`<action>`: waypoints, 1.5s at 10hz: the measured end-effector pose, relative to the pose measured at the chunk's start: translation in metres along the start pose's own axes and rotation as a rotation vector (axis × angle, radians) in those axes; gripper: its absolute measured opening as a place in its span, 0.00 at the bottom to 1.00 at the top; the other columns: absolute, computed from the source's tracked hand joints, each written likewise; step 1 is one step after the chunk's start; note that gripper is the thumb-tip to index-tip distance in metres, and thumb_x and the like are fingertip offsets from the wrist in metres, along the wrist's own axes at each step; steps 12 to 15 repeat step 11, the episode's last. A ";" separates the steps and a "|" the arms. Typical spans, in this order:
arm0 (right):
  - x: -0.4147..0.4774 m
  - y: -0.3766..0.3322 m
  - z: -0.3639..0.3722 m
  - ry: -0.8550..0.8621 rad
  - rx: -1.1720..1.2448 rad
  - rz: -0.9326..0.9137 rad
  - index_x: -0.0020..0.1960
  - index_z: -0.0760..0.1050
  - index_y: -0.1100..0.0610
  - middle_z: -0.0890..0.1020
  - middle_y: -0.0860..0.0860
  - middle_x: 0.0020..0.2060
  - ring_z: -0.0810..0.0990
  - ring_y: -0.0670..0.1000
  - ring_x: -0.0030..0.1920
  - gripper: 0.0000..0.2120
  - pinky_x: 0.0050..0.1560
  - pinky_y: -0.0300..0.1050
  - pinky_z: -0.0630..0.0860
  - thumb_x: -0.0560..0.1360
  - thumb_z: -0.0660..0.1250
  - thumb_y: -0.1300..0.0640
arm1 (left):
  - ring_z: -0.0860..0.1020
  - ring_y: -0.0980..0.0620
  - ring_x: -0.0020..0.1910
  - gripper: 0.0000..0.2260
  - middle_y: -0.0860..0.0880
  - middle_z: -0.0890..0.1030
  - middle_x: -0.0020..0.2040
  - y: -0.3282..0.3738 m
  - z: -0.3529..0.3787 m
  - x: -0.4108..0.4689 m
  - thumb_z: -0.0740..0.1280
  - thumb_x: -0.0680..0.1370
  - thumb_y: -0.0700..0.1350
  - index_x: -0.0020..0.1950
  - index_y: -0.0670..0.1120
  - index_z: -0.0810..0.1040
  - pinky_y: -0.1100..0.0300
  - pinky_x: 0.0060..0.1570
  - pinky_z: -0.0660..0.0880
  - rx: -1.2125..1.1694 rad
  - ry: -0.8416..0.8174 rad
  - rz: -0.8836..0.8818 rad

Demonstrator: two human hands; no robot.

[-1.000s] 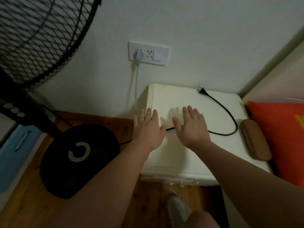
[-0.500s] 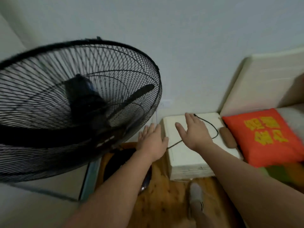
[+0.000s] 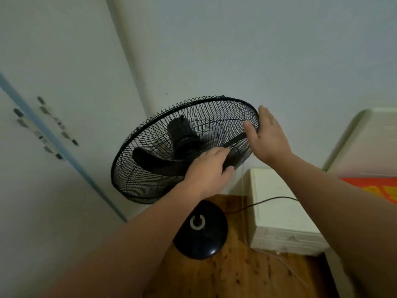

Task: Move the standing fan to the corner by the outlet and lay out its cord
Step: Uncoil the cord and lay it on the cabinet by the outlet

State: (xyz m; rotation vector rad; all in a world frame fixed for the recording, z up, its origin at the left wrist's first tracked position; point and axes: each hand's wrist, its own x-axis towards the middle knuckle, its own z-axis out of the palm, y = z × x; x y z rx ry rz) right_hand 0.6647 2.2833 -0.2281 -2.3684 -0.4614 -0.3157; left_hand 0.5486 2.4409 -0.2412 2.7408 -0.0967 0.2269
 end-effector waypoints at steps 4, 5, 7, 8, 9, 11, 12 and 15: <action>0.004 -0.015 -0.006 -0.119 0.040 -0.196 0.81 0.53 0.54 0.54 0.52 0.81 0.51 0.52 0.80 0.31 0.78 0.50 0.49 0.83 0.55 0.43 | 0.49 0.38 0.79 0.36 0.41 0.51 0.81 -0.021 -0.077 -0.023 0.61 0.80 0.60 0.82 0.49 0.49 0.33 0.73 0.50 0.309 0.354 -0.503; 0.000 -0.011 -0.005 -0.218 0.019 -0.191 0.81 0.52 0.52 0.52 0.49 0.81 0.50 0.51 0.80 0.31 0.77 0.50 0.50 0.83 0.55 0.42 | 0.44 0.38 0.79 0.36 0.40 0.47 0.81 -0.030 -0.072 -0.026 0.63 0.82 0.54 0.82 0.47 0.45 0.40 0.77 0.48 0.212 0.314 -0.483; -0.015 -0.014 -0.003 -0.323 -0.002 -0.183 0.82 0.49 0.50 0.48 0.48 0.81 0.48 0.51 0.80 0.32 0.76 0.52 0.52 0.82 0.55 0.42 | 0.40 0.40 0.79 0.35 0.42 0.41 0.82 -0.037 -0.079 -0.028 0.62 0.83 0.47 0.82 0.48 0.42 0.47 0.76 0.43 0.145 0.275 -0.471; -0.021 -0.017 -0.004 -0.337 -0.030 -0.188 0.82 0.48 0.52 0.49 0.50 0.81 0.48 0.52 0.80 0.33 0.77 0.49 0.49 0.83 0.56 0.43 | 0.40 0.40 0.80 0.35 0.42 0.40 0.81 -0.040 -0.083 -0.031 0.62 0.83 0.47 0.82 0.48 0.41 0.43 0.78 0.46 0.183 0.225 -0.470; -0.035 -0.025 -0.008 -0.343 -0.048 -0.189 0.82 0.48 0.53 0.49 0.50 0.81 0.48 0.52 0.80 0.33 0.77 0.49 0.49 0.83 0.56 0.43 | 0.40 0.40 0.80 0.36 0.42 0.39 0.81 -0.037 -0.089 -0.036 0.62 0.83 0.48 0.81 0.47 0.40 0.39 0.77 0.49 0.241 0.163 -0.483; -0.081 -0.039 -0.026 -0.279 -0.037 -0.163 0.82 0.47 0.53 0.49 0.51 0.81 0.48 0.52 0.80 0.34 0.77 0.50 0.49 0.82 0.56 0.43 | 0.43 0.40 0.80 0.35 0.42 0.42 0.82 -0.034 -0.103 -0.072 0.61 0.83 0.50 0.82 0.47 0.42 0.39 0.76 0.49 0.287 0.197 -0.495; -0.081 -0.039 -0.026 -0.279 -0.037 -0.163 0.82 0.47 0.53 0.49 0.51 0.81 0.48 0.52 0.80 0.34 0.77 0.50 0.49 0.82 0.56 0.43 | 0.43 0.40 0.80 0.35 0.42 0.42 0.82 -0.034 -0.103 -0.072 0.61 0.83 0.50 0.82 0.47 0.42 0.39 0.76 0.49 0.287 0.197 -0.495; -0.081 -0.039 -0.026 -0.279 -0.037 -0.163 0.82 0.47 0.53 0.49 0.51 0.81 0.48 0.52 0.80 0.34 0.77 0.50 0.49 0.82 0.56 0.43 | 0.43 0.40 0.80 0.35 0.42 0.42 0.82 -0.034 -0.103 -0.072 0.61 0.83 0.50 0.82 0.47 0.42 0.39 0.76 0.49 0.287 0.197 -0.495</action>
